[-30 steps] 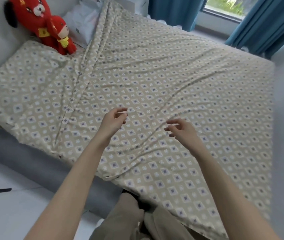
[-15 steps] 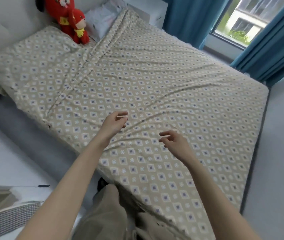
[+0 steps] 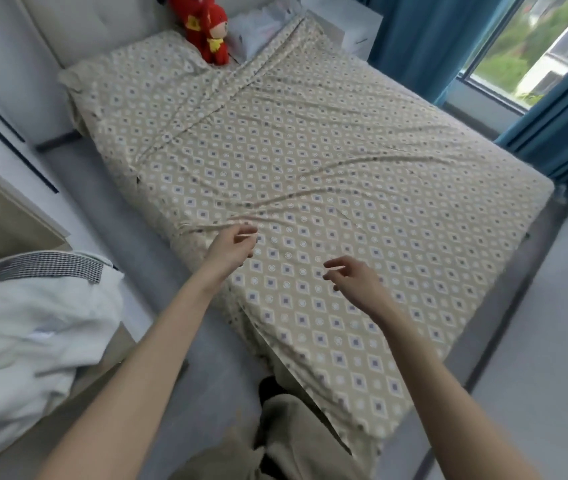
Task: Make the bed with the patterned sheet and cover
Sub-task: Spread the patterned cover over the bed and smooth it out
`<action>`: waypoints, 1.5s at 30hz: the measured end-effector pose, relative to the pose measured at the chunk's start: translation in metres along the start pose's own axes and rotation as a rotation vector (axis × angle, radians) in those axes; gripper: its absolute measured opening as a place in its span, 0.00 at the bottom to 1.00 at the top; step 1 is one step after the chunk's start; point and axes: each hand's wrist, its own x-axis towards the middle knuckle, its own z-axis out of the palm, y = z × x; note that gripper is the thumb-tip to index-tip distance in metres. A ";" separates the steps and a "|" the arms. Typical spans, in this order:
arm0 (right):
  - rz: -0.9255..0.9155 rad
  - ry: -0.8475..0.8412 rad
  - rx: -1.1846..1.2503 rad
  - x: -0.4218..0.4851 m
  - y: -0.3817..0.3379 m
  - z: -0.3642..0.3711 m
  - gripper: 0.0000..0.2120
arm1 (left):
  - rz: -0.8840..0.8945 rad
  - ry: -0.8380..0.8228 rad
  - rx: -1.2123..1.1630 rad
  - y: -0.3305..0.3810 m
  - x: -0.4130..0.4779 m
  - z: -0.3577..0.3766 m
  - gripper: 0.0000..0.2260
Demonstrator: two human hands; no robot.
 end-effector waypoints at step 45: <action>-0.202 0.577 -0.484 0.055 0.508 0.194 0.14 | 0.172 0.045 0.263 -0.445 0.007 0.335 0.22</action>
